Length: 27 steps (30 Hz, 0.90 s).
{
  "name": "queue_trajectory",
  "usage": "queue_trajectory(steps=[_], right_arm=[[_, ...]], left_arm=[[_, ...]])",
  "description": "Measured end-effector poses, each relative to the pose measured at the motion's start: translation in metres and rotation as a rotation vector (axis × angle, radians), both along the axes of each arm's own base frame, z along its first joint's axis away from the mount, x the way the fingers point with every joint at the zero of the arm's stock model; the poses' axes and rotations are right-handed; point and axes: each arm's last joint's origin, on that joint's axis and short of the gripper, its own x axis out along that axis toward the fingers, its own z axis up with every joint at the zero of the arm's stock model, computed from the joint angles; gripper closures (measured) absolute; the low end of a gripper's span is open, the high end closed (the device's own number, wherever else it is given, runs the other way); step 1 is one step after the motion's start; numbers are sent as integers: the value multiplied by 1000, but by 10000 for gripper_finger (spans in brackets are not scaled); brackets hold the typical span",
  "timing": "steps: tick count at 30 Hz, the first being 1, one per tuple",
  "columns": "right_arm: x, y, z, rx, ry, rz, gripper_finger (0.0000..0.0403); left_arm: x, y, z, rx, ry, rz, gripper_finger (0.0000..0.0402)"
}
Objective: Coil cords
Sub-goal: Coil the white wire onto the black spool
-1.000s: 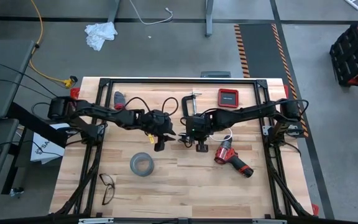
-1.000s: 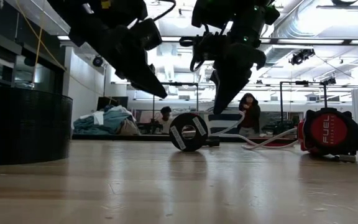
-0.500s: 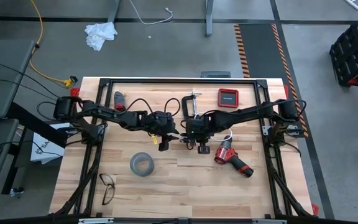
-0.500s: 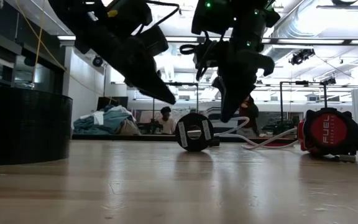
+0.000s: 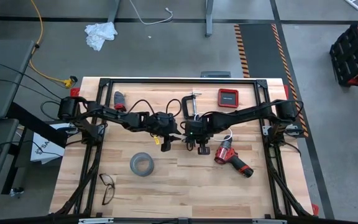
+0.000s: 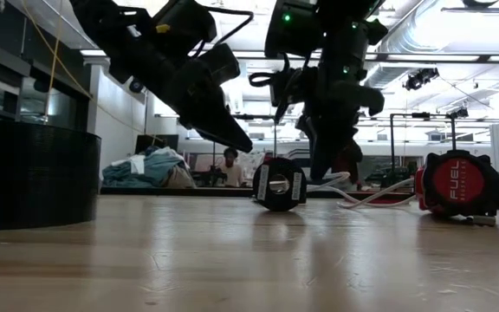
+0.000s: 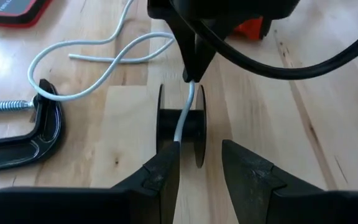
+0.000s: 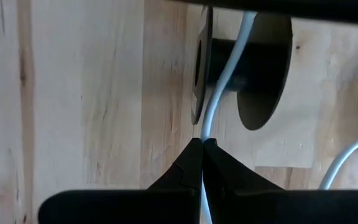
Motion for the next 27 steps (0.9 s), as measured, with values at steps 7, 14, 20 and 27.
queue_trajectory(steps=[7, 14, 20, 27], right_arm=[[0, 0, 0, 3, -1, -8, 403], [0, 0, 0, 5, -1, -7, 403], [0, 0, 0, 22, -1, -19, 403], [0, 1, 0, 24, -2, -19, 403]], left_arm=[[0, -3, 0, 2, -1, -8, 286], [2, -8, -7, 63, 16, -61, 286], [7, -5, -4, 108, 17, -18, 286], [17, -6, 3, 169, 9, -90, 286]])
